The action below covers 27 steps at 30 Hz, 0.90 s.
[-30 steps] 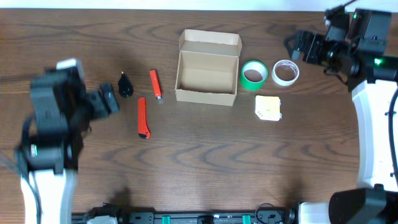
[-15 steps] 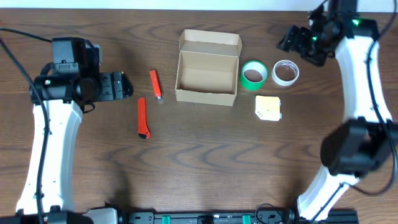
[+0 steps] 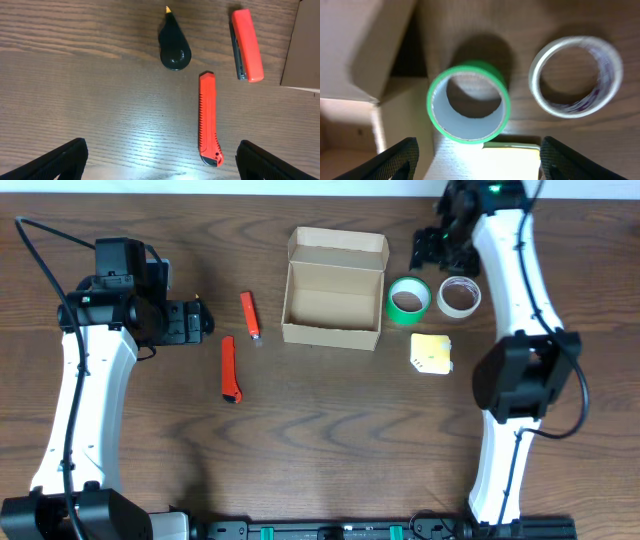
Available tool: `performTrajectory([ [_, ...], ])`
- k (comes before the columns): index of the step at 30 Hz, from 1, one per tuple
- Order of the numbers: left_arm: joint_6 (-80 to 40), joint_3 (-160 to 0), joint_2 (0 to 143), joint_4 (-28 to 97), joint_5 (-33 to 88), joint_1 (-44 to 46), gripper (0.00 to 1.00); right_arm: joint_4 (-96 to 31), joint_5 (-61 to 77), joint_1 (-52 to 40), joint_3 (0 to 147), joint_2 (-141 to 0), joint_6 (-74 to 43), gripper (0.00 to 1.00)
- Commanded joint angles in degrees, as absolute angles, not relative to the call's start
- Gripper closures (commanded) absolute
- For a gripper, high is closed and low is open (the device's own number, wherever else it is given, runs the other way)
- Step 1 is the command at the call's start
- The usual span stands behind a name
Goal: Pack container
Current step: 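Move the right gripper to the green tape roll and grasp it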
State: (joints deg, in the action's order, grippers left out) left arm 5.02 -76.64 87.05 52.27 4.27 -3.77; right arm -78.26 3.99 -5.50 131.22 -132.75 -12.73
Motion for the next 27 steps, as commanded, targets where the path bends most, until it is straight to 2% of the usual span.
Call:
performTrajectory([
  [1, 6.2, -77.6, 87.4, 52.4, 3.9, -4.2, 0.05, -79.3, 0.6, -6.4, 132.2, -136.0, -11.8, 0.23],
  [21, 6.2, -77.6, 87.4, 52.4, 3.9, -4.2, 0.05, -79.7, -2.0, -6.4, 132.0, -141.4, -13.2, 0.28],
  [27, 6.2, -77.6, 87.4, 52.4, 3.9, -4.2, 0.05, -79.6, -2.0, -6.5, 131.9, -144.3, -13.3, 0.33],
])
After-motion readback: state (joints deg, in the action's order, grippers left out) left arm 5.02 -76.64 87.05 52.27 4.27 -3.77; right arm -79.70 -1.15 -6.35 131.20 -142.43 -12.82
